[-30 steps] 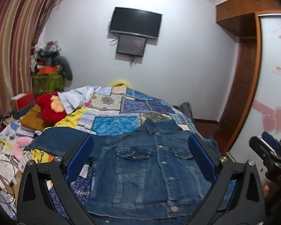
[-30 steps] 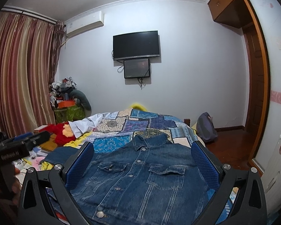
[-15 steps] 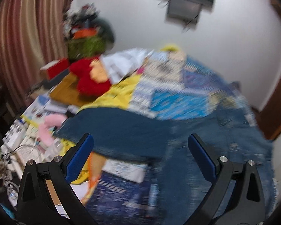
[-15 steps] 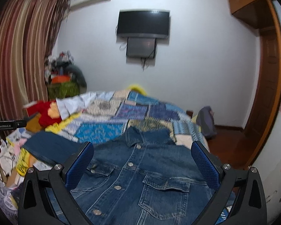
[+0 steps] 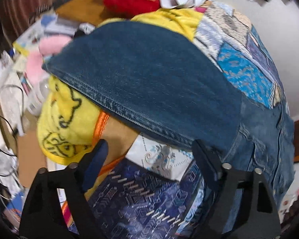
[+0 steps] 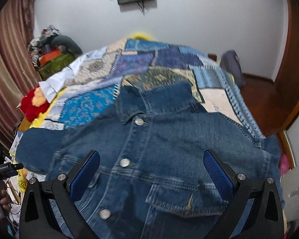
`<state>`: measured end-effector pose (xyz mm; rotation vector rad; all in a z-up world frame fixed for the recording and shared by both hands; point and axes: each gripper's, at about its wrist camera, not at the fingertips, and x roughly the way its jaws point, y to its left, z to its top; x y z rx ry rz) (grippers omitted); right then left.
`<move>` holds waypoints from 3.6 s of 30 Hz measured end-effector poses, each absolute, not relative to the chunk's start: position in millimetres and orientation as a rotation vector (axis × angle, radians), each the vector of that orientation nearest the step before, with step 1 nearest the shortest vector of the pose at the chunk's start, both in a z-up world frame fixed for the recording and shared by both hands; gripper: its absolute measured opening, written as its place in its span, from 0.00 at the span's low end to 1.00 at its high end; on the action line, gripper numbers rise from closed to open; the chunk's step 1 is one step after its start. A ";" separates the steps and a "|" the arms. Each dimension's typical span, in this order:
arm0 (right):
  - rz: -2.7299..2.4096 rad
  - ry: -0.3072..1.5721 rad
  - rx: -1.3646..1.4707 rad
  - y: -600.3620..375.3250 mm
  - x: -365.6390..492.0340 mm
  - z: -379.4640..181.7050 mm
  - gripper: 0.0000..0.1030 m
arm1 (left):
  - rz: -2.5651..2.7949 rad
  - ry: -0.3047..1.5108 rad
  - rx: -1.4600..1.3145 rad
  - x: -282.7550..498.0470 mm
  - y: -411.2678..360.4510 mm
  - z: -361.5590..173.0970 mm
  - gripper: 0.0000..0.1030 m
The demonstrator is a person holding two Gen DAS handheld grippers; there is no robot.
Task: Fold large clothes
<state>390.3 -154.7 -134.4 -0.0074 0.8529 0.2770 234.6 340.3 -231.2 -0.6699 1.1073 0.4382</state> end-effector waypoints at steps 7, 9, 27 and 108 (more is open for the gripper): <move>0.311 0.947 0.011 -156.2 419.6 -158.4 1.00 | 0.497 1.092 -0.815 249.3 373.6 -256.7 0.66; 0.325 0.961 0.008 -155.6 420.9 -162.1 1.00 | 0.515 1.066 -0.847 250.6 378.9 -257.0 0.65; 0.365 0.998 0.002 -174.5 405.7 -164.9 1.00 | 0.700 0.763 -0.417 260.7 312.0 -139.6 0.07; 0.371 0.907 0.127 -256.0 364.2 -114.4 1.00 | -0.290 0.802 -0.079 399.8 -20.2 -43.5 0.08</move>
